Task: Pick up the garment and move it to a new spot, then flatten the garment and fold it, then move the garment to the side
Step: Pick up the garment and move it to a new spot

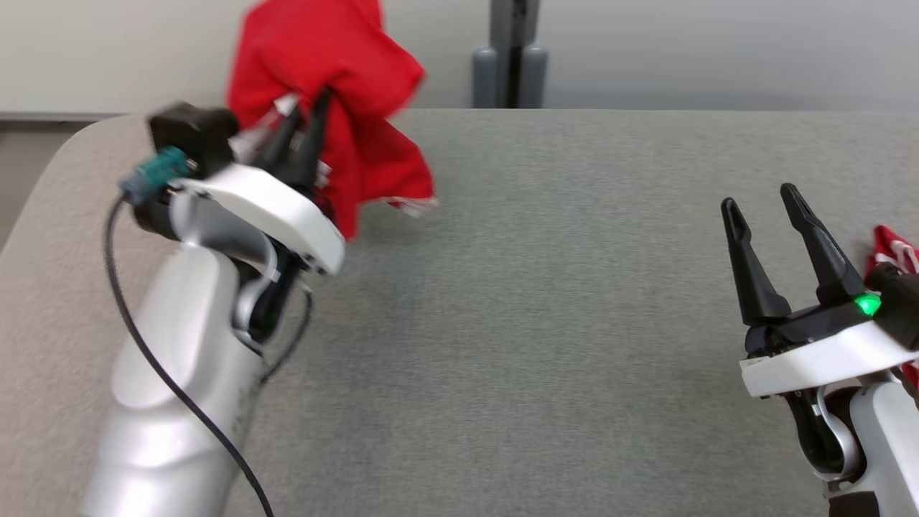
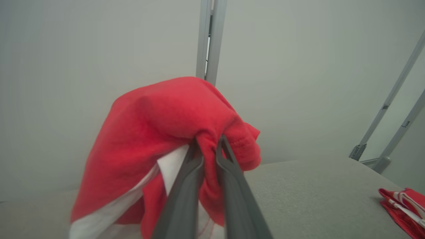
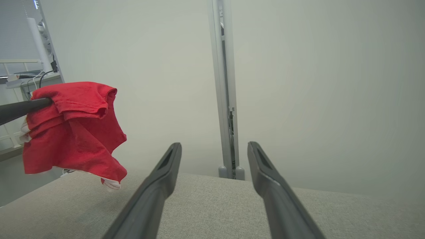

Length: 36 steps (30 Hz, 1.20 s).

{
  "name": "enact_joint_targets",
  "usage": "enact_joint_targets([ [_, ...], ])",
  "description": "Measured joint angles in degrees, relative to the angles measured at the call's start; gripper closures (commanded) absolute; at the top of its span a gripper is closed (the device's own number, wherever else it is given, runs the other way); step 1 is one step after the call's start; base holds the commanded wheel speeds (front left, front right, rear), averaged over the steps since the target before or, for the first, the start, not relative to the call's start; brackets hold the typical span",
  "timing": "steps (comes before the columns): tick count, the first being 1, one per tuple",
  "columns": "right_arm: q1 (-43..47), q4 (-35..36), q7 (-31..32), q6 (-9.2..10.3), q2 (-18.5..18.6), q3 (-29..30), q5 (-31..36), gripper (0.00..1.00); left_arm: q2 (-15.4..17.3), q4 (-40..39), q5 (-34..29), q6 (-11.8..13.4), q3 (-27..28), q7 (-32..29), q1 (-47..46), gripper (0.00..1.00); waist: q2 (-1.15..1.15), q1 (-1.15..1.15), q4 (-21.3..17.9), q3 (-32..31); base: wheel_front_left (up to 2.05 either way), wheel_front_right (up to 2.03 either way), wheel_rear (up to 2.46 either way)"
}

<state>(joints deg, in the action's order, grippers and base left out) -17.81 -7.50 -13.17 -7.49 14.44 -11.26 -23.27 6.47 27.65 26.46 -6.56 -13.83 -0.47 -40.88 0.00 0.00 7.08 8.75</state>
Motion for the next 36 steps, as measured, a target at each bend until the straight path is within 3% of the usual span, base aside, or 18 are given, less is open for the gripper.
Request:
enact_joint_targets([
  [11,1.8,3.03,0.54,0.0,-1.34,1.53,0.74,0.0,-3.35,-4.9,2.56,-0.52,-12.7,0.53,8.92,1.0,0.0,0.0,-9.43,0.36,0.0,0.0,0.0],
  [22,1.97,1.47,-0.37,0.0,-2.59,1.54,0.73,0.0,-3.76,2.22,5.02,1.71,-26.2,3.49,9.18,1.0,0.0,0.0,-17.82,3.55,0.0,0.0,0.0],
  [23,1.99,1.32,-0.48,0.01,-2.71,1.57,0.66,0.0,-3.72,3.37,4.99,2.15,-27.35,3.44,9.18,0.87,0.0,0.0,-18.34,3.74,0.0,0.0,0.0],
  [25,1.99,1.19,-0.52,0.0,-2.86,1.47,0.65,0.0,-3.74,4.54,5.02,2.29,-28.26,3.44,9.15,0.11,0.0,0.0,-18.78,3.9,0.0,0.0,0.0],
  [26,2.07,0.9,-0.71,0.0,-3.0,1.43,0.65,0.0,-3.74,6.46,5.97,2.74,-29.52,3.5,8.99,0.0,0.0,0.0,-19.36,4.11,0.0,0.0,0.0],
  [36,2.86,-0.4,-1.09,0.0,-2.9,1.6,0.65,0.0,-3.7,9.59,9.17,4.14,-28.84,11.0,6.94,0.0,0.0,0.0,-16.95,2.73,0.0,0.0,0.0],
])
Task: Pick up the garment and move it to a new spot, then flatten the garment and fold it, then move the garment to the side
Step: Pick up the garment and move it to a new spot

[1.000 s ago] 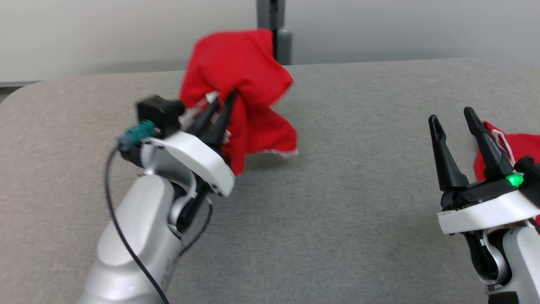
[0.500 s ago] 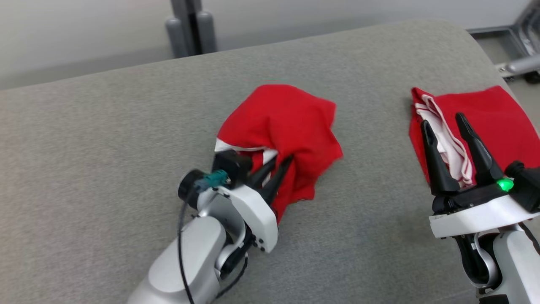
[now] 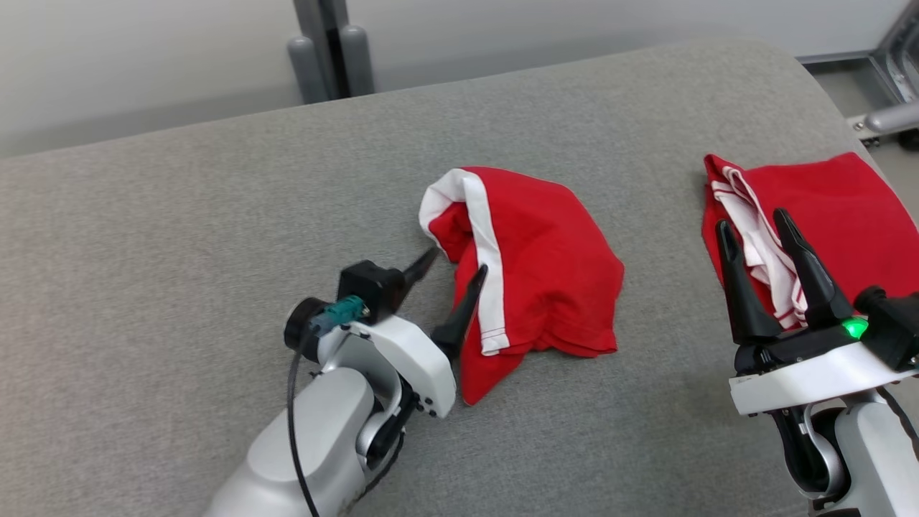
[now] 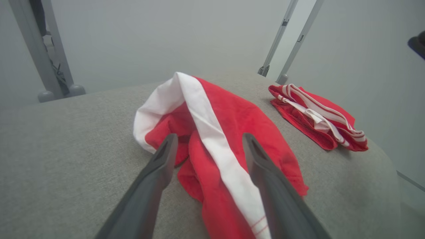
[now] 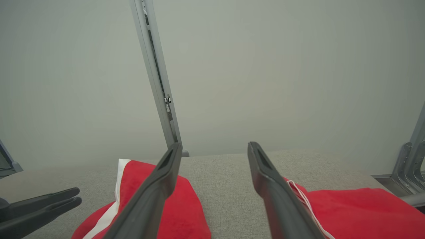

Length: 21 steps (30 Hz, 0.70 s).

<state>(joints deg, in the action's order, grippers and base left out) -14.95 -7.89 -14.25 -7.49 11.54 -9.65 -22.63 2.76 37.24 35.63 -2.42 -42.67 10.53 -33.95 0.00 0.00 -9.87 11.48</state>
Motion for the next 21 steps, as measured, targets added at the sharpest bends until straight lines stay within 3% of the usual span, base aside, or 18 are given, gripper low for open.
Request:
enact_joint_targets([
  [5,0.1,-0.2,-0.05,0.0,0.68,-0.11,0.01,0.0,0.87,-0.99,0.85,1.65,4.32,3.47,-0.65,0.0,0.0,0.0,2.76,-1.41,0.0,0.0,0.0],
  [8,0.35,-0.21,-0.03,0.0,1.04,-0.02,0.1,0.0,3.14,-3.5,0.63,3.11,7.92,4.23,-0.43,0.0,0.0,0.0,4.47,-2.37,0.0,0.0,0.0],
  [13,1.92,0.58,0.02,0.0,1.35,0.87,0.62,0.0,6.65,-12.93,-3.9,6.36,16.92,4.47,4.96,0.0,0.0,0.0,7.52,-3.82,0.0,0.0,0.0],
  [17,2.96,1.1,0.01,0.0,1.3,0.49,1.14,0.0,6.99,-17.82,-6.37,7.14,23.45,4.46,13.76,0.0,0.0,0.0,9.56,-5.03,0.0,0.0,0.0],
  [21,3.93,0.86,-0.07,0.0,0.92,0.7,1.33,0.0,5.06,-21.61,-8.48,7.05,28.99,4.47,20.6,0.0,0.0,0.0,11.21,-5.95,0.0,0.0,0.0],
])
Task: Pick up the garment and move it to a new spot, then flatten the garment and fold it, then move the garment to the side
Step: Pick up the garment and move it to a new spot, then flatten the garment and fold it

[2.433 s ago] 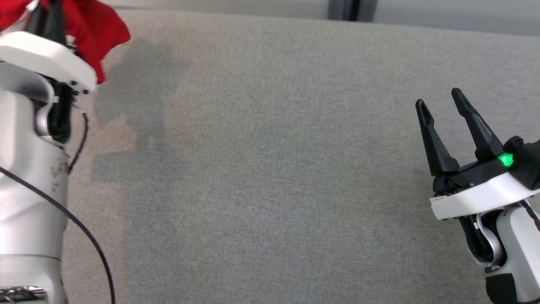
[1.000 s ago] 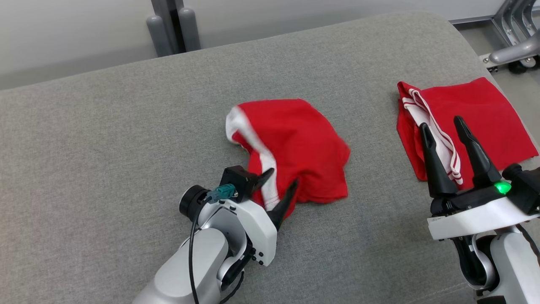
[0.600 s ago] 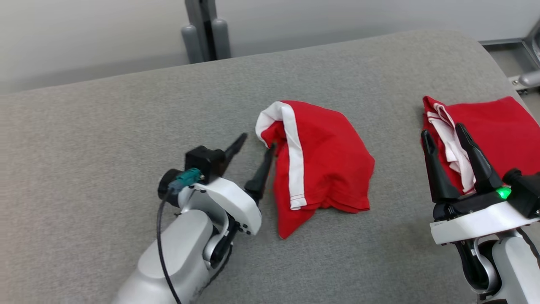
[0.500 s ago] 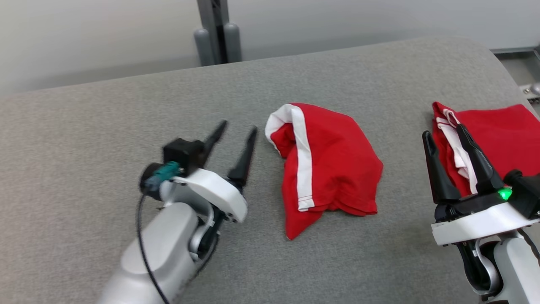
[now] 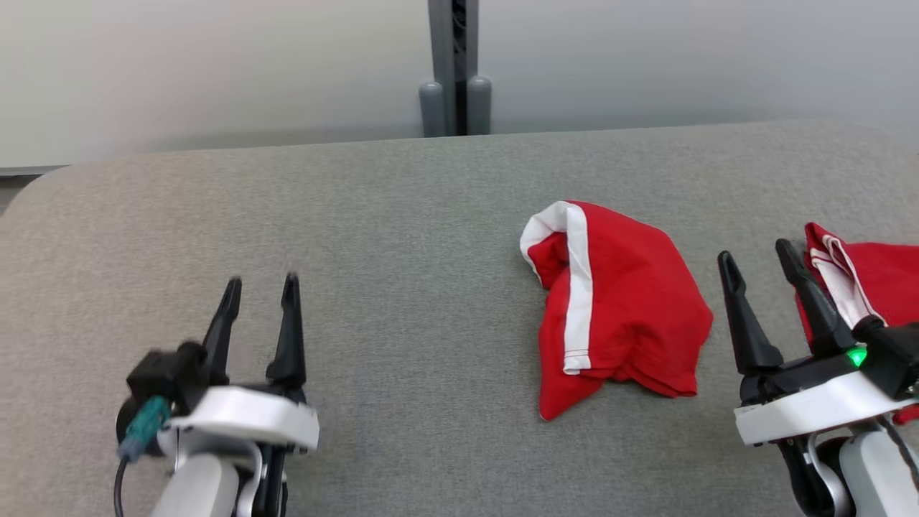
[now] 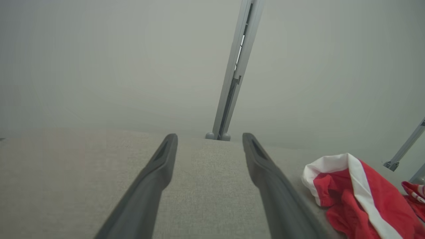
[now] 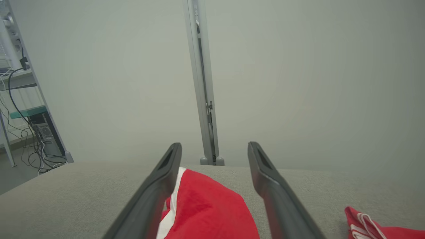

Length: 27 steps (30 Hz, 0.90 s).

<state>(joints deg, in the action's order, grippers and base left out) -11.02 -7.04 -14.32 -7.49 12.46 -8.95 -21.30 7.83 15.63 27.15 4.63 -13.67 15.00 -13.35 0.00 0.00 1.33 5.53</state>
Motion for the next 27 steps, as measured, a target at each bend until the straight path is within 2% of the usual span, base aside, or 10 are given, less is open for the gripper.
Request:
enact_joint_targets([
  [3,0.51,-0.08,-0.01,0.0,-0.09,-0.77,0.25,0.0,-1.68,-1.36,-1.78,-0.83,2.83,0.0,4.49,0.0,0.0,0.0,1.04,-0.48,0.0,0.0,0.0],
  [7,1.05,-0.88,-0.08,0.01,-0.13,-0.97,0.51,0.0,-3.41,-1.58,-5.72,-2.72,3.07,-0.01,8.51,0.0,0.0,0.0,1.93,-0.74,0.0,0.0,0.0],
  [16,1.27,-1.59,-0.24,0.0,-0.25,-1.82,0.86,0.0,-4.88,-1.49,-7.95,-4.58,5.46,0.0,9.02,0.0,0.0,0.0,2.69,-0.22,0.0,0.0,0.0],
  [19,1.49,-2.25,-0.27,0.01,0.0,-3.69,1.13,0.0,-4.94,-1.33,-8.08,-4.66,5.82,0.0,8.22,0.0,0.0,0.0,2.8,0.07,0.0,0.0,0.0],
  [23,2.52,-3.1,-0.15,-0.01,0.37,-9.83,2.02,0.0,-4.99,-0.79,-7.3,-4.58,5.04,0.0,8.2,0.0,0.0,0.0,3.08,0.51,0.0,0.0,0.0],
  [27,2.7,-5.93,-0.16,0.0,0.81,-12.09,2.49,0.0,-4.99,-0.56,-6.16,-4.28,4.02,0.0,8.14,0.0,0.0,0.0,3.66,1.08,0.0,0.0,0.0],
])
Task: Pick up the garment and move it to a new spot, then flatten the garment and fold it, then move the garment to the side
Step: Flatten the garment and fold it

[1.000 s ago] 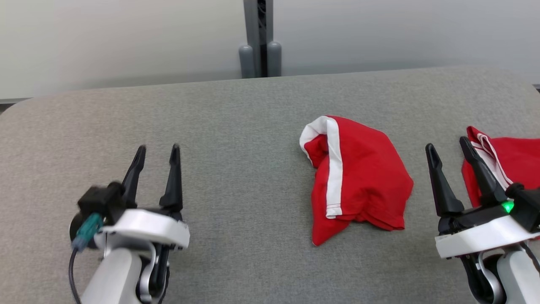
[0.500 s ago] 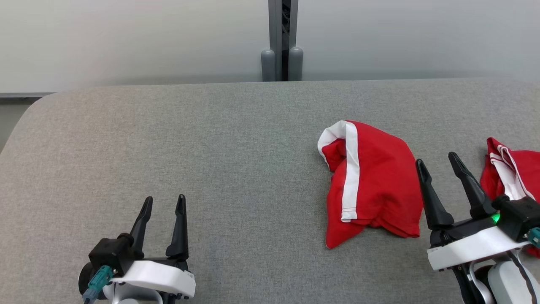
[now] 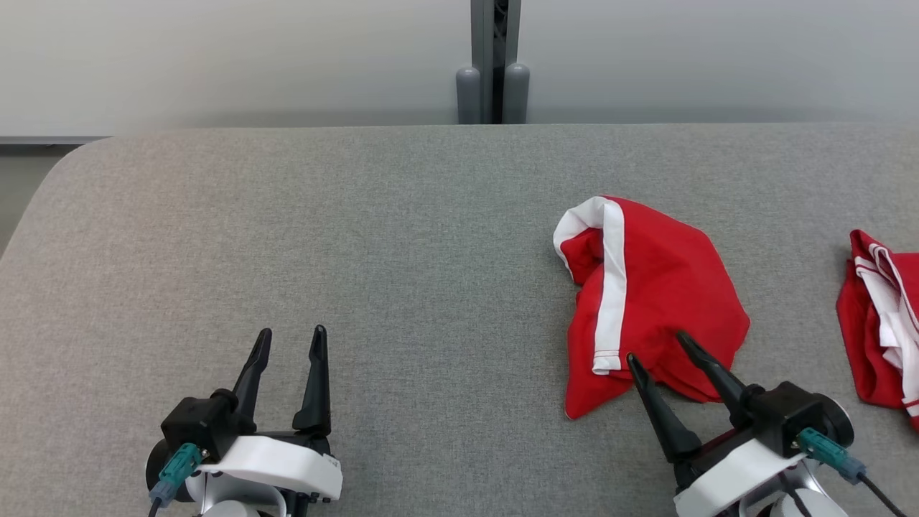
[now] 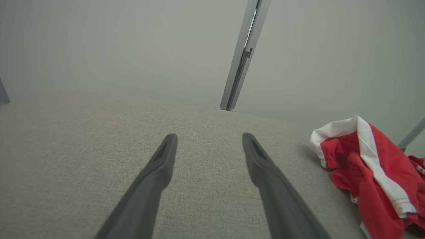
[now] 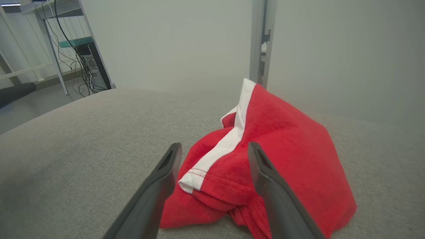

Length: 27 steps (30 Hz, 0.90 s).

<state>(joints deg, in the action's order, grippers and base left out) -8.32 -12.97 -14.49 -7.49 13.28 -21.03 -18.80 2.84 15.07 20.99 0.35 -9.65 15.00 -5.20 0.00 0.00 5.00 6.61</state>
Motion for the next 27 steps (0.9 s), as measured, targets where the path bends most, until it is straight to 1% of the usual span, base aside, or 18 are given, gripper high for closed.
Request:
enact_joint_targets([
  [2,-0.15,-1.64,-0.09,0.0,0.35,-1.42,1.44,0.0,-0.01,0.11,0.23,0.23,-0.45,0.0,-0.18,0.0,0.0,0.0,0.41,0.33,0.0,0.0,0.0],
  [8,-1.79,-7.08,-0.25,0.0,0.03,-2.82,2.23,0.0,-0.02,0.3,0.3,0.48,-0.83,0.0,-1.08,0.0,0.0,0.0,1.8,1.46,0.0,0.0,0.0],
  [15,-4.36,-11.37,-0.46,0.0,-0.59,-1.32,3.69,0.0,-0.03,0.41,0.69,0.73,-1.36,0.0,-1.49,0.0,0.0,0.0,3.48,2.83,0.0,0.0,0.0],
  [18,-5.09,-12.78,-0.49,0.0,-1.46,-0.08,4.32,0.0,-0.03,0.33,1.49,0.74,-1.71,0.0,-2.15,0.0,0.0,0.0,4.37,3.28,0.0,0.0,0.0],
  [19,-5.26,-13.11,-0.51,0.0,-1.67,0.09,4.3,0.1,-0.04,0.33,1.77,0.74,-1.78,0.0,-2.15,0.0,0.0,0.0,4.53,3.32,0.0,0.0,0.0],
  [20,-5.26,-13.43,-0.51,0.0,-1.89,0.14,4.22,0.56,-0.01,0.32,1.78,0.75,-1.8,0.0,-2.15,0.0,0.0,0.0,4.66,3.36,0.0,0.0,0.0],
  [21,-5.25,-13.65,-0.51,0.0,-2.04,0.16,4.19,0.56,-0.02,0.32,1.79,0.82,-1.82,0.0,-2.15,0.0,0.0,0.0,4.75,3.37,0.0,0.0,0.0],
  [22,-5.26,-13.69,-0.51,0.0,-2.1,0.21,4.04,0.73,-0.02,0.33,1.79,0.83,-1.81,0.0,-2.15,0.0,0.0,0.0,4.79,3.37,0.0,0.0,0.0],
  [23,-5.26,-13.74,-0.51,0.0,-2.11,0.26,3.82,0.93,-0.03,0.32,1.79,0.98,-1.81,0.0,-2.15,0.0,0.0,0.0,4.79,3.35,0.0,0.0,0.0],
  [24,-5.26,-13.78,-0.51,0.0,-2.15,0.3,3.78,1.0,-0.02,0.33,1.79,1.01,-1.8,0.0,-2.15,0.0,0.0,0.0,4.78,3.31,0.0,0.0,0.0],
  [27,-5.26,-13.7,-0.51,0.0,-2.49,0.53,3.26,1.0,-0.02,0.36,1.8,1.07,-1.7,0.0,-2.15,0.0,0.0,0.0,4.61,3.1,0.0,0.0,0.0],
])
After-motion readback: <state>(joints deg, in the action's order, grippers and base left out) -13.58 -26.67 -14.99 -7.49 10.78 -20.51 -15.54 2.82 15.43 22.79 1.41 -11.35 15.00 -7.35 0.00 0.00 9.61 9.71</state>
